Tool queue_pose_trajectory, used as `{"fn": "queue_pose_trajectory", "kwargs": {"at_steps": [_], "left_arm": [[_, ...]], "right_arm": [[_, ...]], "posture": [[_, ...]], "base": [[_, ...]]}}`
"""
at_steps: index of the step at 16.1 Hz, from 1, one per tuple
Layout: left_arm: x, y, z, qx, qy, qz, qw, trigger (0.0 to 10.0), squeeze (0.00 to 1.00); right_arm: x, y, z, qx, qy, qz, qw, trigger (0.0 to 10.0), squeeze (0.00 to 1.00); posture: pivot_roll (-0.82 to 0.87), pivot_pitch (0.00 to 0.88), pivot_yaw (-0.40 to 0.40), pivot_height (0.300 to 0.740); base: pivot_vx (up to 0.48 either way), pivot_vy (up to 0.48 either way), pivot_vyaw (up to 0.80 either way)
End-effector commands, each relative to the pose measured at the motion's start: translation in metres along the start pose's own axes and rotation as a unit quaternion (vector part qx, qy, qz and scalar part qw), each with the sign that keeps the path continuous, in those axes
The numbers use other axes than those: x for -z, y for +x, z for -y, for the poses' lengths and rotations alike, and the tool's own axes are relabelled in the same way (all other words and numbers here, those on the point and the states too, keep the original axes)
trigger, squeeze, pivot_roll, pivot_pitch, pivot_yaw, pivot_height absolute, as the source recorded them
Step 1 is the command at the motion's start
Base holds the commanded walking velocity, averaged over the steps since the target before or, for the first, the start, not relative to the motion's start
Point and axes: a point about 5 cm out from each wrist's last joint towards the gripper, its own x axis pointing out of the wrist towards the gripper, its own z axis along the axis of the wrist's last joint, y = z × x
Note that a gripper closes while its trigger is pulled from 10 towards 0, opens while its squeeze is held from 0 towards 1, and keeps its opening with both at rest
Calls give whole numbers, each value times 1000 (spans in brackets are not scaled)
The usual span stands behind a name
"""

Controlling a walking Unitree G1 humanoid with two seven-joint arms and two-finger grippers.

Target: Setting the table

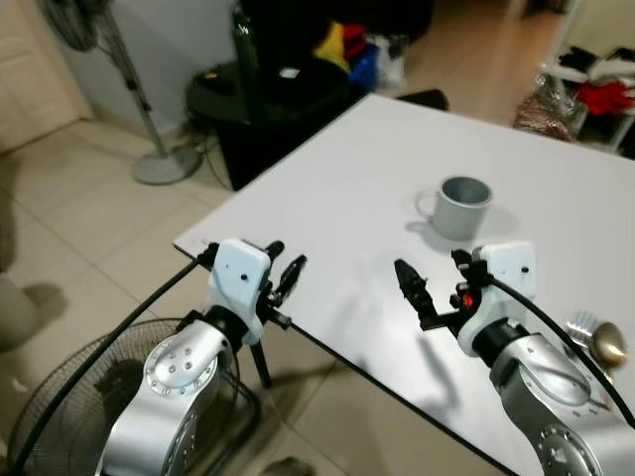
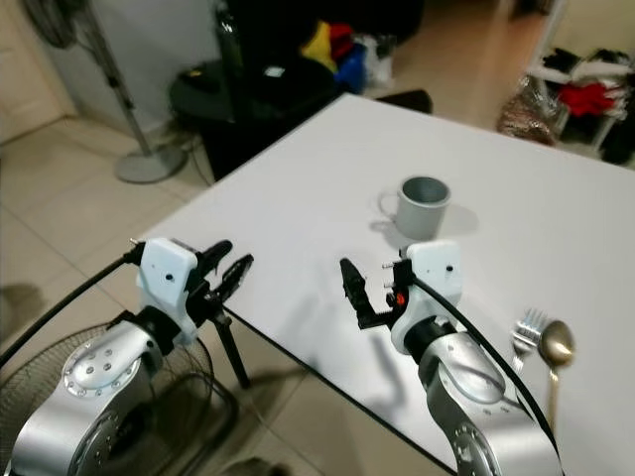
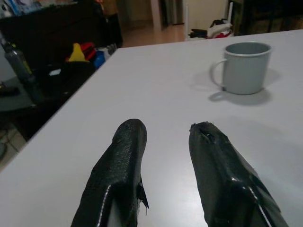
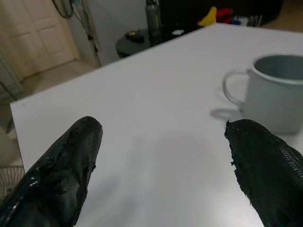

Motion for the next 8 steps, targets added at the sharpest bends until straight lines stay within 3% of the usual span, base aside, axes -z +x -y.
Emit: {"fn": "queue_pose_trajectory", "kwargs": {"at_steps": [1,3,4,6,7,8], "left_arm": [[0,-1,-2,-8,7,-6,1000,10000,0],[2,-1,-1,-4,7,-10,1000,10000,0],[2,-1,-1,-4,7,-10,1000,10000,0],[2,-1,-1,-3,8,-13,1000,10000,0],[2,-1,-1,-2,7,-13,1000,10000,0],[3,-1,-1,-1,7,-14,1000,10000,0]], "right_arm": [[0,0,-2,-5,4,3,1000,10000,1000],[3,0,-2,0,2,-4,1000,10000,996],[3,1,-2,1,0,-6,1000,10000,796],[5,1,-2,3,-1,-9,1000,10000,224],[5,2,-2,3,-2,-10,1000,10000,0],[5,2,-2,3,-3,-11,1000,10000,0]], "posture": [[103,0,50,740],[104,1,50,740],[104,0,50,740],[106,0,50,740],[105,0,51,740],[106,0,50,740]], "base": [[0,0,0],[0,0,0],[0,0,0],[0,0,0],[0,0,0],[0,0,0]]}}
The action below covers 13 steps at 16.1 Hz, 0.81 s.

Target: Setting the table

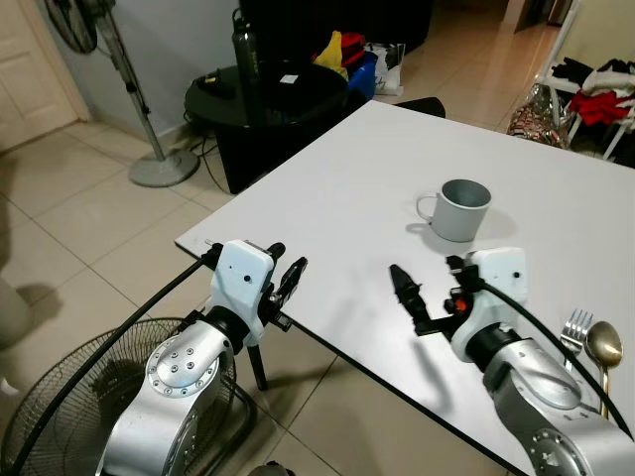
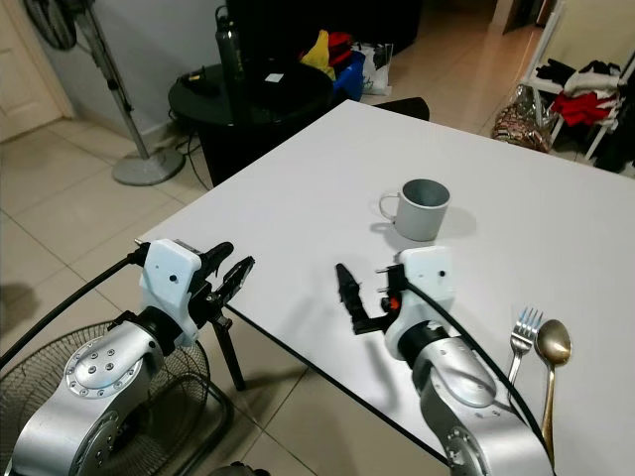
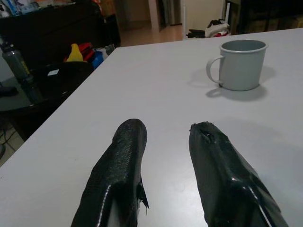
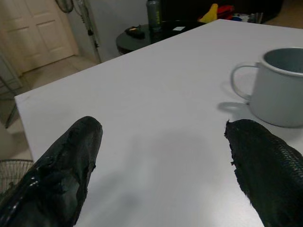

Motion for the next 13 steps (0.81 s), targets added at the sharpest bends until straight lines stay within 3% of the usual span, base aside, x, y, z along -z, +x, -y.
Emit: {"fn": "queue_pose_trajectory", "kwargs": {"at_steps": [1,4,13], "left_arm": [[0,-1,-3,-6,5,-4,1000,10000,0],[-1,0,-4,-6,7,-4,1000,10000,0],[-2,0,-5,-9,7,-2,1000,10000,0]], "right_arm": [[-1,1,0,2,-2,2,1000,10000,0],[0,1,0,3,-2,0,1000,10000,0],[1,2,0,3,-1,-4,1000,10000,0]], "posture": [[106,0,50,740],[106,0,50,740],[107,0,51,740]], "base": [[0,0,0],[0,0,0],[-280,0,0]]}}
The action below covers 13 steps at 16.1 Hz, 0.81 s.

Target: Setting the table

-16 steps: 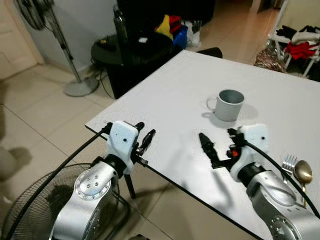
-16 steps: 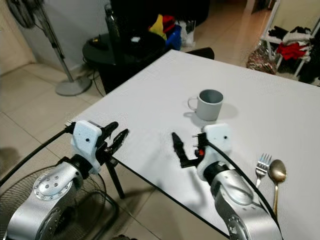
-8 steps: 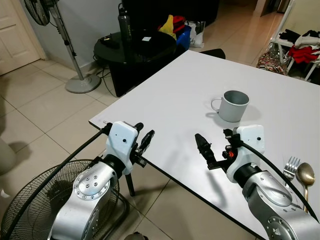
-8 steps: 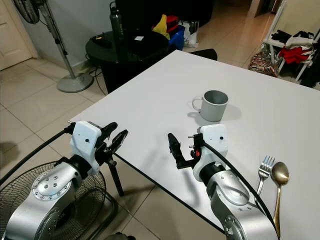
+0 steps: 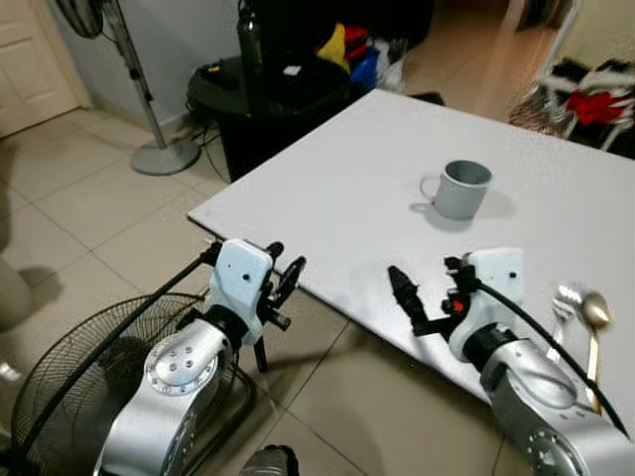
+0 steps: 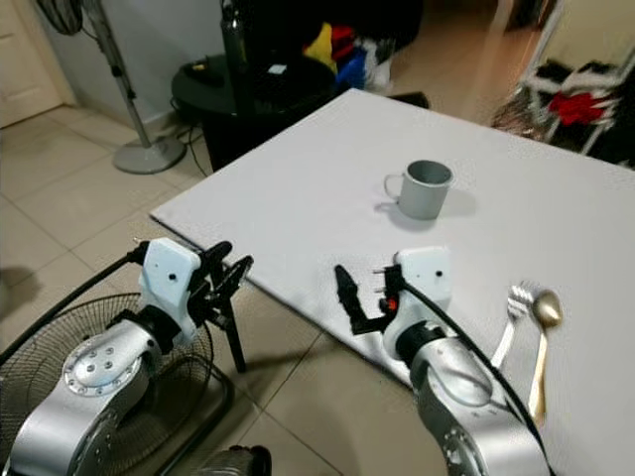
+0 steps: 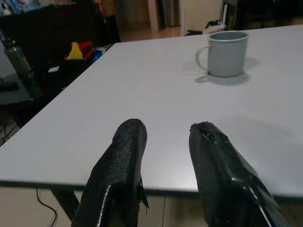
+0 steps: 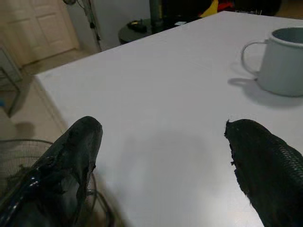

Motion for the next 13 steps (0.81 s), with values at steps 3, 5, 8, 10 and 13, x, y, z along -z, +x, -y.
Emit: {"fn": "queue_pose_trajectory", "kwargs": {"at_steps": [3,5,8,10,13], "left_arm": [[0,0,-1,-3,2,-2,1000,10000,0],[0,1,-1,-3,3,-2,1000,10000,0],[-1,1,-1,-3,2,-2,1000,10000,0],[-1,1,-1,-3,2,-2,1000,10000,0],[-1,2,-1,-1,3,-2,1000,10000,0]], "right_arm": [[0,1,2,5,-3,0,1000,10000,0],[0,1,3,5,-3,-1,1000,10000,0],[1,1,3,7,-4,-2,1000,10000,0],[1,2,4,8,-4,-2,1000,10000,0],[1,2,4,11,-4,0,1000,10000,0]], "posture": [[106,0,53,740],[105,0,53,740],[105,0,51,740],[106,0,51,740],[105,0,52,740]], "base": [[-294,0,0],[-289,0,0],[-280,0,0],[-277,0,0],[-280,0,0]]}}
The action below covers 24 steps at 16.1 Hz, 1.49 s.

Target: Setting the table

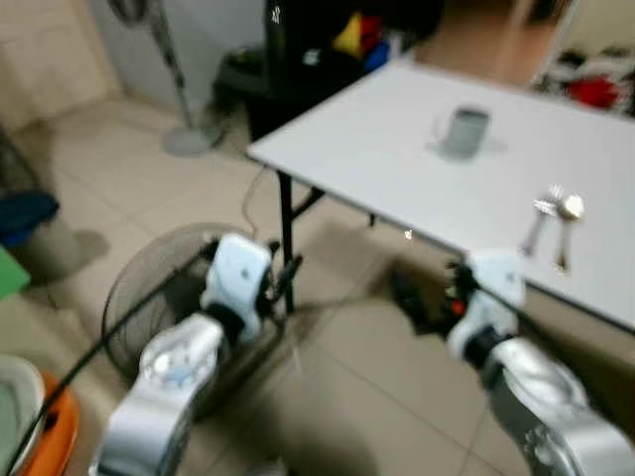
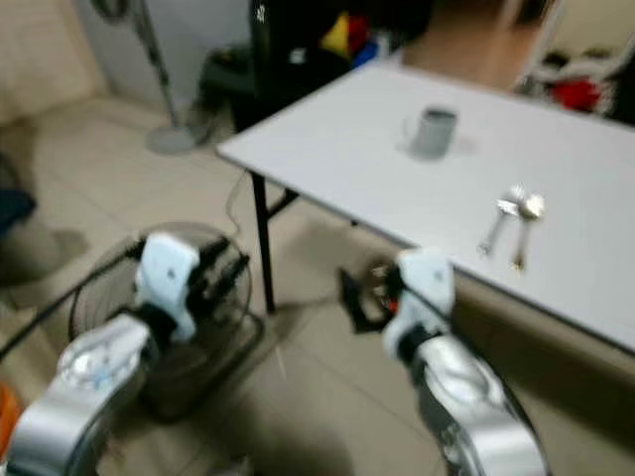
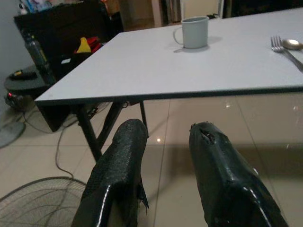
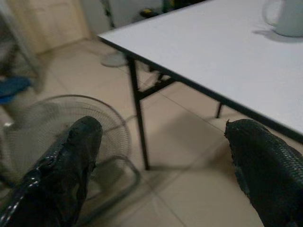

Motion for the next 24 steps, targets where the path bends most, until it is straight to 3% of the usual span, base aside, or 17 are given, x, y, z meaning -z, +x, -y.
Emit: {"fn": "queue_pose_trajectory", "kwargs": {"at_steps": [1,13,20,21,23,24], "left_arm": [[0,1,2,4,-4,0,1000,10000,0],[-1,4,0,2,-1,4,1000,10000,0],[-9,3,-8,-22,1,30,999,10000,0],[-10,3,-9,-29,1,32,999,10000,0],[-12,2,-13,-52,4,38,998,10000,0],[-16,1,-18,-77,12,47,996,10000,0]], "right_arm": [[-3,0,3,7,-5,7,1000,10000,0],[-4,2,3,5,-11,7,1000,10000,0],[-7,2,-5,-40,-4,24,999,10000,0],[-8,2,-6,-46,-2,26,999,10000,35],[-8,2,-7,-57,4,29,998,10000,435],[-9,2,-8,-72,9,30,997,10000,973]], "posture": [[104,0,53,740],[104,0,52,740],[113,0,48,740],[114,0,48,740],[115,0,49,740],[115,0,49,740]], "base": [[-281,0,0],[-232,0,0],[0,0,800],[0,0,800],[0,0,800],[0,0,800]]}}
